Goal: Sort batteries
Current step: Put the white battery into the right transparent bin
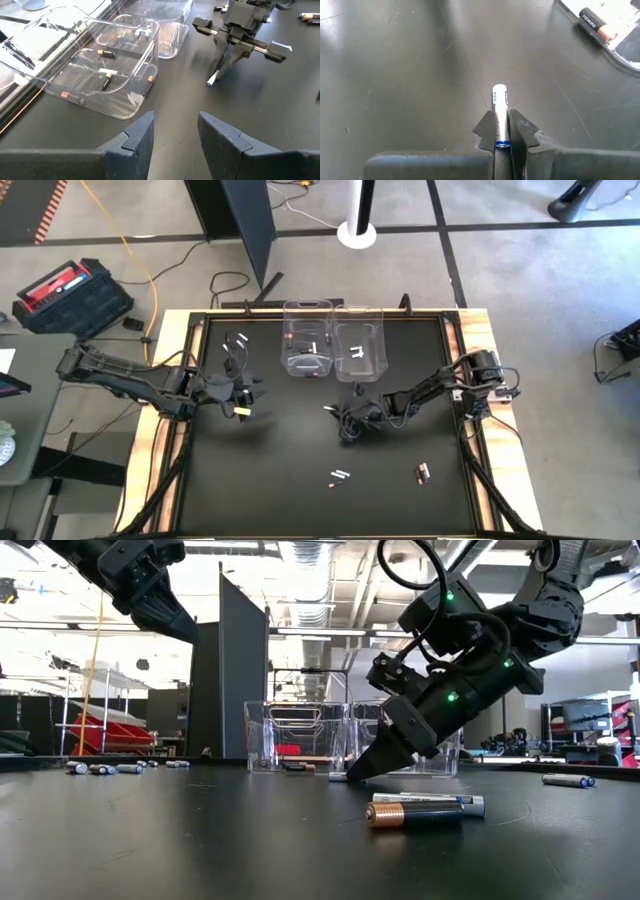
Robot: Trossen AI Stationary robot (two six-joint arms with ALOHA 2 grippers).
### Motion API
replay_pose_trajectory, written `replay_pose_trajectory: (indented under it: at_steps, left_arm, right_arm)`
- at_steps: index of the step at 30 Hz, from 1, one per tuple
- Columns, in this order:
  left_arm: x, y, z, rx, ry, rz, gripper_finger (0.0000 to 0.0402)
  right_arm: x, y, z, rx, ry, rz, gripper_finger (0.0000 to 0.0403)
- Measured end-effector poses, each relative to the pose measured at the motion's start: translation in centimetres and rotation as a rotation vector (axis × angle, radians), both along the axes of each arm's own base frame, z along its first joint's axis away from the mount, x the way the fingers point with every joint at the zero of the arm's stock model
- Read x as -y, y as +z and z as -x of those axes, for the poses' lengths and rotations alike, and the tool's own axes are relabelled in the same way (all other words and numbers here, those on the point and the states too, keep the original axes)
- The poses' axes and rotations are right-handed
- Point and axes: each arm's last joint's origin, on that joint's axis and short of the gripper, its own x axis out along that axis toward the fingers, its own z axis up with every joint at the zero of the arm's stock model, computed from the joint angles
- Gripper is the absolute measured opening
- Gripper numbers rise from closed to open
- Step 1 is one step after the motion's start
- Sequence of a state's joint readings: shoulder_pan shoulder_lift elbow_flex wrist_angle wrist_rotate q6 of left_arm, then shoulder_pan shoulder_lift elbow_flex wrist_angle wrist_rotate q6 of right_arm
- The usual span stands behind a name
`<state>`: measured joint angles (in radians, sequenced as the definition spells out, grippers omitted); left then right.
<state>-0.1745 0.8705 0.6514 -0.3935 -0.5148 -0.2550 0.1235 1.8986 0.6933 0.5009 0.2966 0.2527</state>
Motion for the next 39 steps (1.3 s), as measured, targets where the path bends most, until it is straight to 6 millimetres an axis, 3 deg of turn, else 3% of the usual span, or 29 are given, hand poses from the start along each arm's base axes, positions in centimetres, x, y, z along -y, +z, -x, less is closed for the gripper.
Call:
replay_pose_trajectory:
  at_steps: [7, 12, 16, 25, 31, 36, 39]
  left_arm:
    - [0.0, 0.0, 0.0, 0.001, 0.000, 0.000, 0.0146]
    - [0.0, 0.0, 0.0, 0.003, 0.002, -0.001, 0.0146]
    - [-0.1, 0.1, 0.0, 0.010, 0.041, -0.028, 0.0146]
    - [-0.3, 0.7, -0.3, 0.057, 0.073, -0.107, 0.0146]
    - [-0.2, 1.1, -0.5, 0.098, 0.068, -0.111, 0.0146]
    - [-0.2, 1.0, -0.4, 0.078, 0.058, -0.132, 0.0146]
    - [-0.3, 1.0, -0.4, 0.068, 0.054, -0.147, 0.0146]
  right_arm:
    - [-0.5, 3.0, 0.7, 0.027, 0.034, -0.024, 0.0037]
    - [-0.6, 7.3, 2.0, 0.090, 0.034, -0.024, 0.0037]
    - [-0.3, 11.5, 3.1, 0.236, 0.002, -0.025, 0.0036]
    - [3.7, 19.2, 4.3, 0.478, -0.211, 0.018, 0.0036]
    - [8.8, 20.9, 3.8, 0.363, -0.414, 0.021, 0.0036]
    - [12.8, 19.8, 3.2, 0.185, -0.608, -0.049, 0.0036]
    - [14.8, 18.8, 2.2, 0.110, -0.629, -0.090, 0.0036]
